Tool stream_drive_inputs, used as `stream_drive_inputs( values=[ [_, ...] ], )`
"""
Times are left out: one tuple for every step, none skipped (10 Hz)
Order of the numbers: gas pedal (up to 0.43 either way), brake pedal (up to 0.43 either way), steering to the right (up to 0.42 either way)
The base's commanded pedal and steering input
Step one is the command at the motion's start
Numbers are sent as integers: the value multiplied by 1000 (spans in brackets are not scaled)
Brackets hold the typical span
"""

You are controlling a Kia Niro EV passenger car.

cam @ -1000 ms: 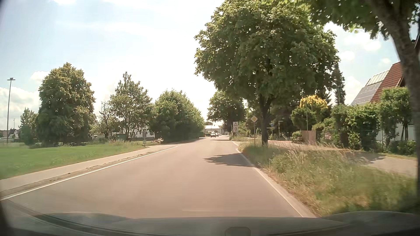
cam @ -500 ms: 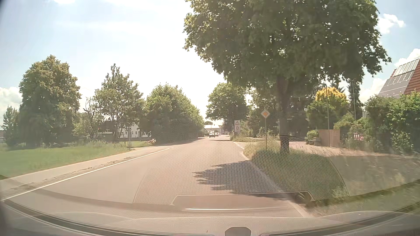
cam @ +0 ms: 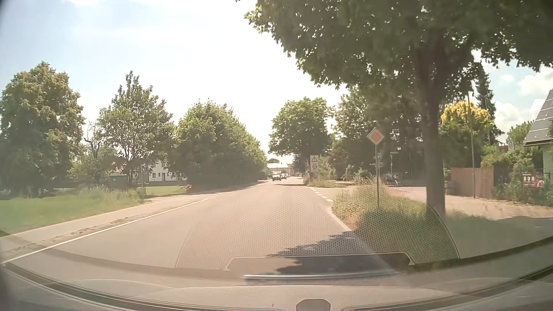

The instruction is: Follow the waypoints while adhering to traffic rules and regulations

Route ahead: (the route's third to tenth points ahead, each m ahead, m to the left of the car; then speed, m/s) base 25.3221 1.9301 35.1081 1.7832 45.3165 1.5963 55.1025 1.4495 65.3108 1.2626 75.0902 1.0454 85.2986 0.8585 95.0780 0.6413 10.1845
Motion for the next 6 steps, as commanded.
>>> stream_drive_inputs(
  values=[
    [0,0,0],
    [0,0,0],
    [0,0,0],
    [0,0,1],
    [0,0,2],
    [0,0,3]
  ],
)
